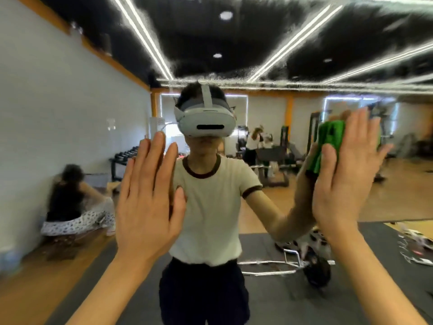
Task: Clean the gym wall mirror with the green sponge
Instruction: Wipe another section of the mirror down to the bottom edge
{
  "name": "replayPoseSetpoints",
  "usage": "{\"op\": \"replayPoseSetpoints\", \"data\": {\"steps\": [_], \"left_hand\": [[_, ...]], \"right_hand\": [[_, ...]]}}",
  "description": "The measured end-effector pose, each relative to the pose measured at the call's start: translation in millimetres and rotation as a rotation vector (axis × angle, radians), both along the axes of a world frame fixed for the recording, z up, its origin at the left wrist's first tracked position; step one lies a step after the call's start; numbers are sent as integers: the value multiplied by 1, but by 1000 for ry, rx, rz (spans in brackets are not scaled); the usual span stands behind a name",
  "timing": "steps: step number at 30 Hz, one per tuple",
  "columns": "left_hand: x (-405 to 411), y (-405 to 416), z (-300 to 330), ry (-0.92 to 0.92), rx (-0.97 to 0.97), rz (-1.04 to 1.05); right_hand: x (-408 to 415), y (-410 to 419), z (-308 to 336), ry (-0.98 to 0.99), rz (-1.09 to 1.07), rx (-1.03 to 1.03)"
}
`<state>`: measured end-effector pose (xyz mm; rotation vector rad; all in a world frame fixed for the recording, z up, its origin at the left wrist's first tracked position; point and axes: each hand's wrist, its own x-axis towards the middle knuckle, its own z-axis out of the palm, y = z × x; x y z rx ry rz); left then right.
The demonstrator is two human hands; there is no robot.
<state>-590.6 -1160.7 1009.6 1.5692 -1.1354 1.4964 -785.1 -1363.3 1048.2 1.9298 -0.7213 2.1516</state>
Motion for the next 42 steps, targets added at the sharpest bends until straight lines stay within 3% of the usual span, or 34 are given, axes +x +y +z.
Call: {"op": "replayPoseSetpoints", "data": {"steps": [3,8,10,14,17,21,24,26,28,31,32,34,37,39,42], "left_hand": [[0,0,1,-4,-2,-5],[-3,1,1,2,-5,-16],[-3,2,1,6,1,-5],[-2,2,1,9,4,3],[-2,2,0,10,2,-16],[-2,5,1,14,18,-8],[-5,6,2,33,19,-30],[-7,5,3,45,24,-45],[-10,6,3,65,21,-36],[-30,-6,-3,82,17,-46],[-41,-16,-5,64,43,-69],[-64,-39,-9,14,91,-124],[-79,-61,-6,39,73,-185],[-76,-66,-4,61,55,-161],[-73,-70,-7,21,43,-68]], "right_hand": [[33,33,-6,-103,-23,117],[83,89,-45,363,-32,-342],[58,65,-49,399,-72,-385],[6,12,-68,199,11,-108],[32,41,-74,48,12,53],[78,96,-88,373,58,-280],[48,64,-91,555,27,-425],[13,26,-100,499,-21,-350],[-16,-3,-110,350,-14,-137],[-3,18,-105,72,14,170],[12,34,-102,84,12,165],[37,63,-102,305,48,-66],[23,37,-104,540,45,-355],[-8,0,-104,448,-13,-263],[-51,-41,-100,114,7,100]]}}
